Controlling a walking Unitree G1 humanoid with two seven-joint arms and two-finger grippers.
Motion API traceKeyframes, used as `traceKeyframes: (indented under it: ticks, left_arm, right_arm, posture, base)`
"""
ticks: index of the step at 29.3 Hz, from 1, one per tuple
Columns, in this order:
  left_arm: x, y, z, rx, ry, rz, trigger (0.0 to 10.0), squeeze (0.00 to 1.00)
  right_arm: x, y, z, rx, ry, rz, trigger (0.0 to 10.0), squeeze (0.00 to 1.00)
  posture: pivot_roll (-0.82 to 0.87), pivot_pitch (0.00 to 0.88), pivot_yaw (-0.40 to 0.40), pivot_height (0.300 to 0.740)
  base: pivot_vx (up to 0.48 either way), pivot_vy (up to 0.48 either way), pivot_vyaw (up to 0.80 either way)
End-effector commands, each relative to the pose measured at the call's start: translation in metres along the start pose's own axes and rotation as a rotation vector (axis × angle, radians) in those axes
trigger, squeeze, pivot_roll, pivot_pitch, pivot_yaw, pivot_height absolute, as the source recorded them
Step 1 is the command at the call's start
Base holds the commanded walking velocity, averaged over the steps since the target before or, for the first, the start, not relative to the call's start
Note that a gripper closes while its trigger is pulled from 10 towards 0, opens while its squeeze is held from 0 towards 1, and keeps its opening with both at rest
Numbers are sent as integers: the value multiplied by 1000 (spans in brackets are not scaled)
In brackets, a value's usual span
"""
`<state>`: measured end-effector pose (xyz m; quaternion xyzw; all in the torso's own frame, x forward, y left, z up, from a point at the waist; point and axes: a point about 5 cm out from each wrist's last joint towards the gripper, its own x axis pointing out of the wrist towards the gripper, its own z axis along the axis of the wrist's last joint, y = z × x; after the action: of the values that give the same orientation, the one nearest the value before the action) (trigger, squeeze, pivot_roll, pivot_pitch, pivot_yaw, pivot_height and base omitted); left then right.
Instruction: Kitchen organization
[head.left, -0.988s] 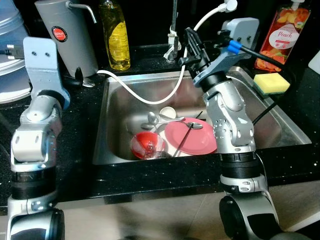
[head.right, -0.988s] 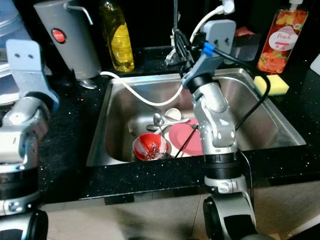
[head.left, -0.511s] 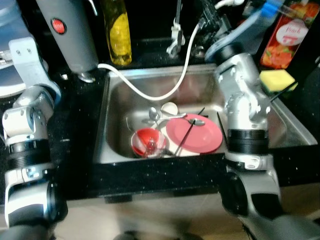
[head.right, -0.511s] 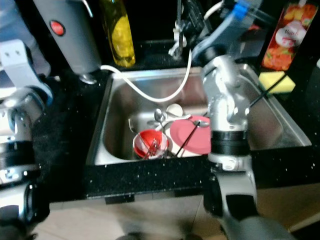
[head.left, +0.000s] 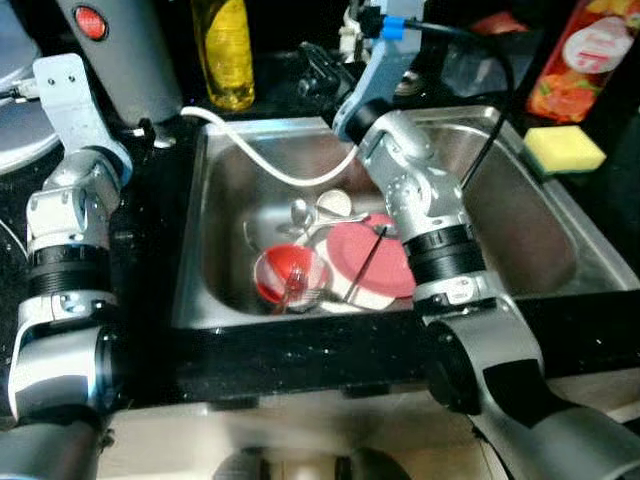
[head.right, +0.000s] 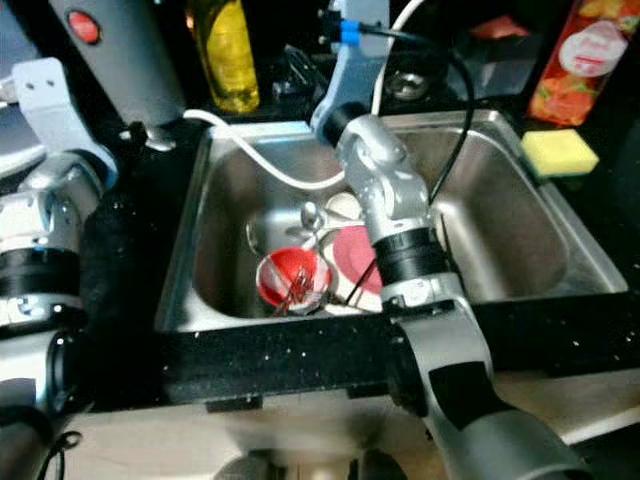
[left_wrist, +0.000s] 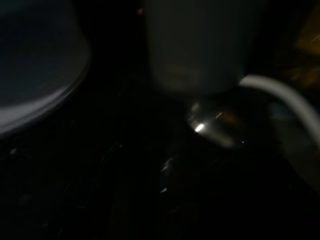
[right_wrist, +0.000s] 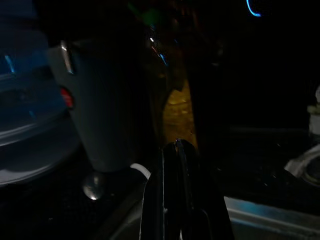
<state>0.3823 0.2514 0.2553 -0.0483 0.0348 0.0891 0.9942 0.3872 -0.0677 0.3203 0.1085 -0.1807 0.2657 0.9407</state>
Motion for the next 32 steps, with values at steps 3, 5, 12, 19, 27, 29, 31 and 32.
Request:
traceKeyframes:
  ticks: [3, 5, 12, 19, 27, 29, 31, 32]
  left_arm:
    - [-3, 7, 5, -7, -23, 16, 10000, 0]
    - [-3, 10, 6, -28, -23, 23, 10000, 0]
    - [5, 10, 8, -104, 30, -37, 10000, 0]
    - [15, 8, 15, -103, 49, -83, 10000, 0]
    - [22, 7, 18, -117, 56, -120, 10000, 0]
    - [23, 7, 18, -121, 58, -122, 10000, 0]
    - [23, 6, 17, -120, 59, -122, 10000, 0]
    - [25, 3, 15, -110, 53, -141, 10000, 0]
  right_arm:
    - [-3, -18, 9, 19, -27, -51, 10000, 0]
    - [-2, -20, 11, 5, -36, -61, 10000, 0]
    - [4, -17, 37, -69, -132, -51, 10000, 0]
    - [-5, -29, 69, -167, -207, -91, 10000, 0]
    - [-30, -41, 84, -247, -231, -130, 10000, 0]
    - [-34, -42, 85, -252, -232, -134, 10000, 0]
    - [-37, -42, 85, -256, -230, -138, 10000, 0]
    - [-41, -41, 84, -256, -229, -144, 10000, 0]
  posture:
    - [95, 228, -5, 740]
    - [97, 243, -10, 740]
    - [93, 254, -10, 740]
    - [42, 239, 18, 740]
    - [-34, 267, 77, 740]
    - [-40, 271, 81, 740]
    - [-53, 287, 93, 740]
    - [-67, 304, 108, 740]
  base:
    - [0, 0, 0]
    - [0, 0, 0]
    - [0, 0, 0]
    - [0, 0, 0]
    - [0, 0, 0]
    - [0, 0, 0]
    - [0, 0, 0]
    - [0, 0, 0]
